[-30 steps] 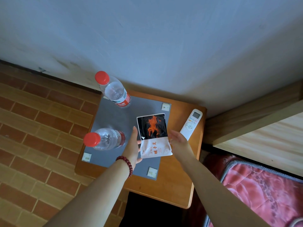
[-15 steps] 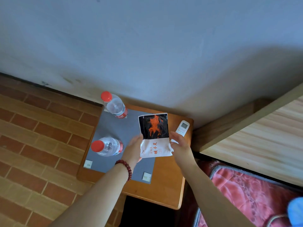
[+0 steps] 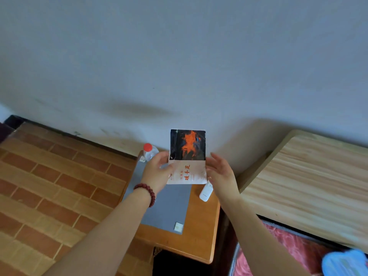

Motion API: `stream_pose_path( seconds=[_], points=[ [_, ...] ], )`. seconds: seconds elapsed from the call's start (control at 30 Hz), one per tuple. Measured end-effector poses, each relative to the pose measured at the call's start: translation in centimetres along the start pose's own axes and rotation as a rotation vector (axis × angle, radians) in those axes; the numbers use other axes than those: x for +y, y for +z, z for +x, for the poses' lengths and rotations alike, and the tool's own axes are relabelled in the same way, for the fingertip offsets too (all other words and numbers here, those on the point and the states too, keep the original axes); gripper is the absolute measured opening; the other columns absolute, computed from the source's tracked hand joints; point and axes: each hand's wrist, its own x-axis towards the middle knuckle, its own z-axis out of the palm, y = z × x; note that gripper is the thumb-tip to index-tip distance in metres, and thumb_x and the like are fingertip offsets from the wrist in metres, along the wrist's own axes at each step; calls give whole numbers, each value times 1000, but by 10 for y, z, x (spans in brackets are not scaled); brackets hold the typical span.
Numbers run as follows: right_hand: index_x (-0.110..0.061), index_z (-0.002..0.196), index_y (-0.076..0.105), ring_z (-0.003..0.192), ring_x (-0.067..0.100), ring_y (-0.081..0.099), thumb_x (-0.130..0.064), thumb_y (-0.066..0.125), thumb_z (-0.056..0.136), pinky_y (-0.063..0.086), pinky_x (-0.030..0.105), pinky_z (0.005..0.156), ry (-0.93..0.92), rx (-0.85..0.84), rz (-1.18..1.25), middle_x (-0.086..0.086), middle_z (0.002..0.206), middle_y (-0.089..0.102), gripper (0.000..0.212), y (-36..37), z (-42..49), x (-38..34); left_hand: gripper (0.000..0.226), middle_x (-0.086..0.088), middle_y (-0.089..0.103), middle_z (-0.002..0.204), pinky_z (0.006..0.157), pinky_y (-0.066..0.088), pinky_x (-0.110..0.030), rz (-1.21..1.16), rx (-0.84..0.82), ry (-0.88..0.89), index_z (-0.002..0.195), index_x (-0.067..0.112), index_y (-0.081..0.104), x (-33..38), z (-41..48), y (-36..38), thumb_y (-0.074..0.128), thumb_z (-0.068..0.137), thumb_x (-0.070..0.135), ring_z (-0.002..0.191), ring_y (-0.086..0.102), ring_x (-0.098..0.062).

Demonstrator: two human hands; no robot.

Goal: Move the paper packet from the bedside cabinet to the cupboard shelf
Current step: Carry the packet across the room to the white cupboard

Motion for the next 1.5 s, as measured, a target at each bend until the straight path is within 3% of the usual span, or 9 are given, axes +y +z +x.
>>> stream_pose_path(
  seconds=[0.07, 0.23, 0.33, 0.43, 0.6, 0.8, 0.93, 1.27, 1.5],
  points=[
    [-11, 129, 45, 111, 31, 59, 14, 44, 89, 55, 26, 76, -11, -41, 22, 13, 121, 60, 47, 8, -11, -12, 23, 13, 67, 85, 53, 51, -16, 36, 37, 58, 79, 34, 58, 12, -12, -12, 56, 84, 12, 73, 63, 0],
    [-18, 122, 49, 109, 30, 61, 11, 46, 90, 51, 42, 91, -62, -127, -11, 1, 109, 65, 44, 36, -36, -32, 23, -1, 71, 90, 70, 57, -32, 41, 107, 131, 80, 28, 64, 27, -41, -47, 60, 80, 6, 82, 67, -18],
    [-20, 122, 51, 104, 24, 63, 10, 46, 88, 50, 25, 75, -69, -177, -24, -1, 107, 66, 45, 55, -50, -42, 18, 1, 72, 86, 75, 56, -41, 6, 151, 110, 78, 25, 64, 29, -57, -74, 62, 81, 7, 84, 68, -19],
    [-21, 124, 53, 105, 20, 63, 6, 49, 88, 48, 21, 72, -70, -230, -53, -2, 109, 66, 45, 78, -64, -52, 11, -3, 72, 94, 75, 56, -40, -64, 192, 100, 88, 19, 65, 29, -72, -102, 64, 82, 9, 89, 67, -21],
    [-21, 125, 54, 103, 20, 63, 6, 49, 88, 53, 21, 68, -87, -327, -93, 5, 120, 63, 45, 129, -91, -66, 14, 11, 71, 86, 49, 47, -11, -177, 282, 125, 92, 22, 64, 25, -104, -157, 66, 81, 13, 69, 67, 4],
    [-14, 125, 54, 95, 24, 61, 10, 45, 89, 47, 14, 53, -138, -435, -89, 11, 122, 62, 44, 212, -138, -72, 13, 12, 72, 84, 55, 50, -16, -281, 420, 141, 84, 27, 64, 8, -151, -238, 65, 82, 14, 76, 68, -2],
    [-15, 125, 56, 100, 21, 62, 8, 46, 89, 50, 20, 65, -152, -503, -108, 9, 123, 62, 43, 267, -178, -67, 13, 9, 72, 91, 62, 52, -24, -346, 516, 147, 90, 25, 64, -12, -186, -294, 66, 82, 15, 81, 68, -6],
    [-17, 116, 59, 77, 5, 71, 6, 48, 91, 54, 20, 55, -157, -740, -99, 3, 115, 65, 36, 389, -285, -28, 13, 10, 70, 94, 63, 53, -26, -411, 711, 153, 89, 27, 62, -86, -278, -423, 67, 81, 18, 80, 67, -6],
    [-35, 97, 69, 99, 18, 67, -11, 59, 75, 52, 25, 63, -190, -951, -193, -5, 110, 71, 34, 489, -360, 18, 19, 10, 68, 95, 59, 51, -22, -406, 976, 110, 98, 26, 61, -142, -362, -509, 67, 81, 23, 84, 66, -6]
  ],
)
